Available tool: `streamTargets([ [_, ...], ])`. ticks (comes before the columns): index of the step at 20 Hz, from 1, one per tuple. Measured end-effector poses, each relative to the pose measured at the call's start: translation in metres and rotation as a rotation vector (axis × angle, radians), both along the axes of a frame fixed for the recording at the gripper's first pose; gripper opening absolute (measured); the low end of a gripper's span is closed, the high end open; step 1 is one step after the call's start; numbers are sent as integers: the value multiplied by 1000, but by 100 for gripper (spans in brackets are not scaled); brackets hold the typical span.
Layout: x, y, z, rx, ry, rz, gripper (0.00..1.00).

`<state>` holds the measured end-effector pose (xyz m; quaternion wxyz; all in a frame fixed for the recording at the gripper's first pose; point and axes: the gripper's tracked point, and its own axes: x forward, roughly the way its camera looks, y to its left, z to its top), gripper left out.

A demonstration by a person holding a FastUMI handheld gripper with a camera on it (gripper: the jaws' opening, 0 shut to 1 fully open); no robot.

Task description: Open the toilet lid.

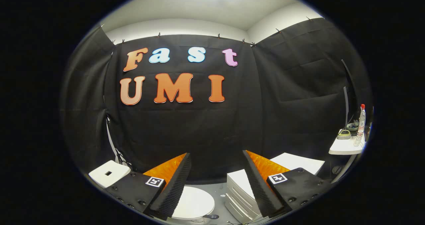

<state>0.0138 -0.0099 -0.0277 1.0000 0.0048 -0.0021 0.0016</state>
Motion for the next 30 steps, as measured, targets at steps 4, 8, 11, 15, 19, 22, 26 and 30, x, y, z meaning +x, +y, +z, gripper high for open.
streamTargets([
  [4,17,-7,-55,-6,40,-3,98],
  [8,33,-11,-123,88,96,8,98],
  [11,40,-12,-175,220,145,14,98],
  [15,42,-21,-240,309,198,-22,99],
  [19,40,-24,-302,349,271,-48,98],
  [22,39,-19,-345,368,337,-48,99],
  [26,42,-17,-381,434,378,-66,99],
  [30,41,-24,-418,511,415,-99,99],
])
